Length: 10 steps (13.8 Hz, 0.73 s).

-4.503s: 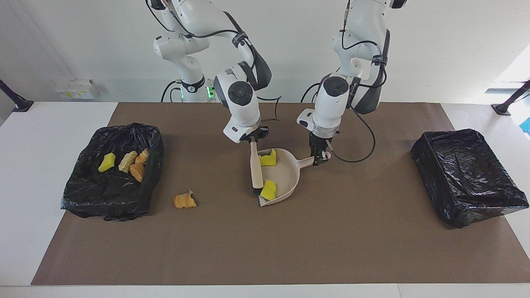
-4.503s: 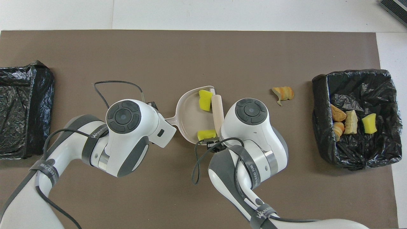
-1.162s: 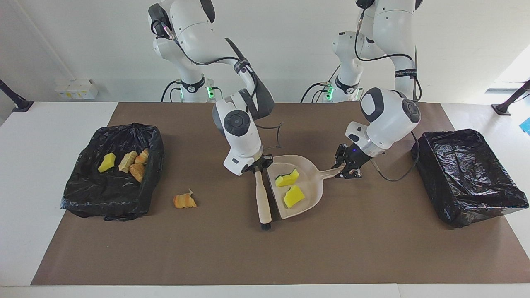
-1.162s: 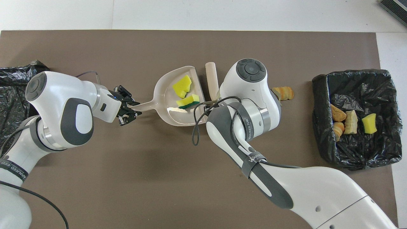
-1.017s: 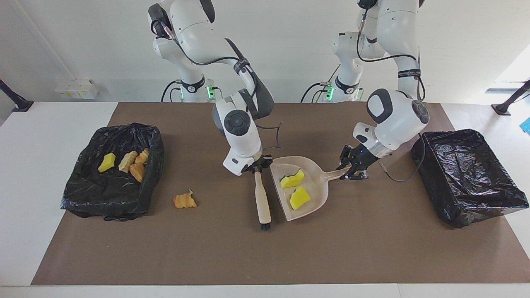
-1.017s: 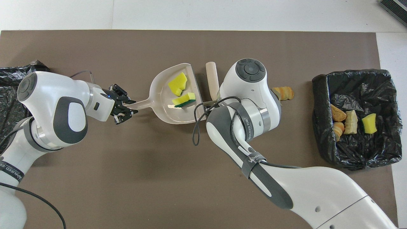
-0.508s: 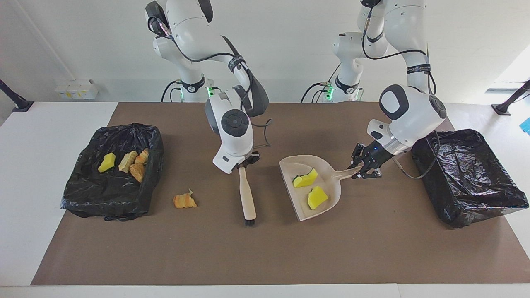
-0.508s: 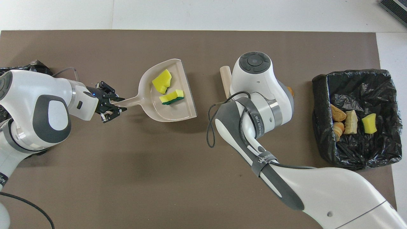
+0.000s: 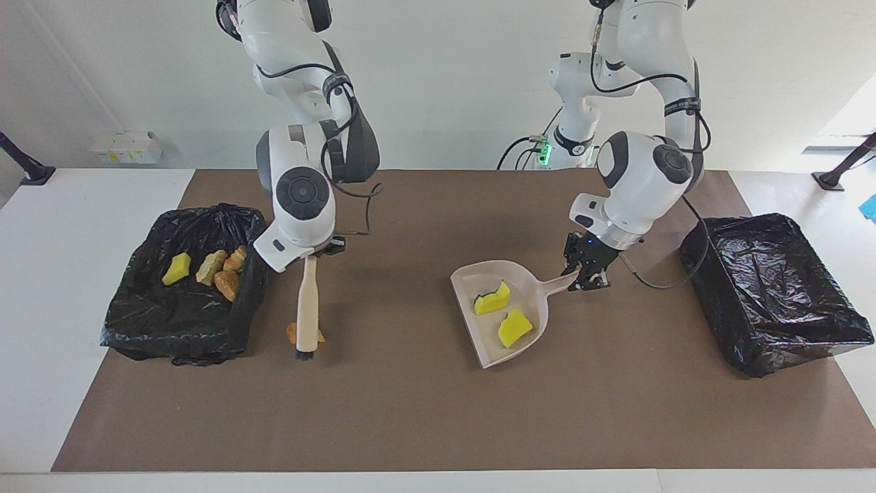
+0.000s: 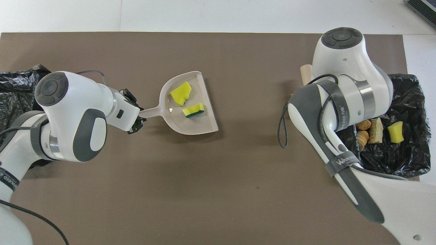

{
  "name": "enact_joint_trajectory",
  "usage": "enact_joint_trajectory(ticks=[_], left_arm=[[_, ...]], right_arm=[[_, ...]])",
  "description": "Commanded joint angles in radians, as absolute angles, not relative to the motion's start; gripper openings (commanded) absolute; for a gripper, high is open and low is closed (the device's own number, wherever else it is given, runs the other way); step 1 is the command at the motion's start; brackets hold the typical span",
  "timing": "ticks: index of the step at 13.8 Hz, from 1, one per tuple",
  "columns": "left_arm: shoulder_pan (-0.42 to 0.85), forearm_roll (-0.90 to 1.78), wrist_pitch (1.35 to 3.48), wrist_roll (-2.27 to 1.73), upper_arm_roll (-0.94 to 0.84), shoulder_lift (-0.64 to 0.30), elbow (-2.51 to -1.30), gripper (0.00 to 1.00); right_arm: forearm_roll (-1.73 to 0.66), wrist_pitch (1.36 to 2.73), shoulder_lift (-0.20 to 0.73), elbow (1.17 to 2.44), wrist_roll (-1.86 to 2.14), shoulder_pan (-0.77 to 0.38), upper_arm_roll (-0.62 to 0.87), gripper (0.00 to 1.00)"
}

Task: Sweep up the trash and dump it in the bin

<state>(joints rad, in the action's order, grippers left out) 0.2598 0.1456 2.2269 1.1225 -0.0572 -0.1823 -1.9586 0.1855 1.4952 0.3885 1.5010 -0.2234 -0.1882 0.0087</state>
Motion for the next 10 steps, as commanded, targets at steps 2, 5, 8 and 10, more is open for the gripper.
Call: enact_joint_trajectory(ticks=[2,5,8,10], left_arm=[[0.336,0.012,2.195,0.954,-0.046,-0.178,-1.944,0.00],[0.337,0.011,2.195,0.954,-0.048,-0.172,-1.956,0.00],[0.337,0.011,2.195,0.959,-0.048,-0.164,-1.971,0.00],[0.350,0.011,2.203,0.957,-0.048,-0.169,-1.986,0.00]], right_arm=[[0.196,1.572,0.380,1.563,-0.087,-0.092,0.012,0.00],[0.180,1.721,0.399,1.669,-0.117,-0.094,0.012,0.00],[0.122,1.736,0.387,1.701,-0.150,-0.133,0.020,0.00],[0.077,1.753,0.397,1.698,-0.215,-0.179,0.021,0.00]])
